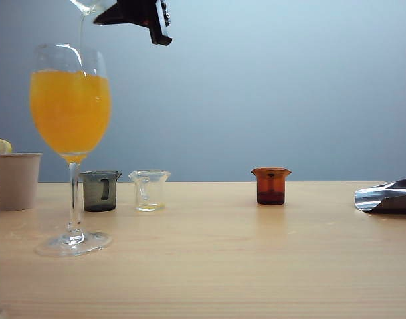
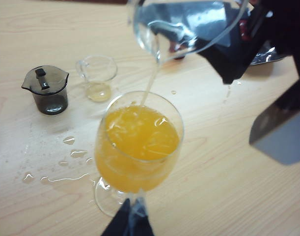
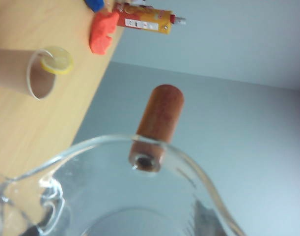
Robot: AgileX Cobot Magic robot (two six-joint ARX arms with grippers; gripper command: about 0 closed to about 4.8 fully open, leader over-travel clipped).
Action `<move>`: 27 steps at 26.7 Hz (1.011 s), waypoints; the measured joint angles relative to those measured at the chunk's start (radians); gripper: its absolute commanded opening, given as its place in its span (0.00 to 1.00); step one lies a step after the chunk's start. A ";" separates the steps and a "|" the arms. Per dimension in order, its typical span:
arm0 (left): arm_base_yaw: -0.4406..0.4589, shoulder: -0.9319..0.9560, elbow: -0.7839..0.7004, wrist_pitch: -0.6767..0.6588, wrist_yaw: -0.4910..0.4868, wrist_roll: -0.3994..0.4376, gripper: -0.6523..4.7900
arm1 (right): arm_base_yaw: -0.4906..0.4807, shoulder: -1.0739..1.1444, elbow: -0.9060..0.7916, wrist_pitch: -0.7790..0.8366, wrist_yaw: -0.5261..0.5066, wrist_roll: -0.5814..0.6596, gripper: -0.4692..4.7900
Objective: Pick up the third measuring cup from the left, pour the pineapple juice inside into the goblet, and finally put the measuring cup back in its original place.
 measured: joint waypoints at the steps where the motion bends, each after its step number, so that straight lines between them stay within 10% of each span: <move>1: 0.000 0.000 0.000 -0.001 -0.006 0.000 0.11 | -0.001 0.000 0.000 0.008 0.000 -0.006 0.36; 16: 0.000 0.000 0.000 -0.003 -0.006 0.003 0.11 | -0.001 -0.002 0.000 0.016 0.001 0.034 0.36; 27: 0.000 -0.001 0.000 0.044 0.004 0.003 0.11 | -0.025 -0.005 0.000 0.010 0.000 0.973 0.36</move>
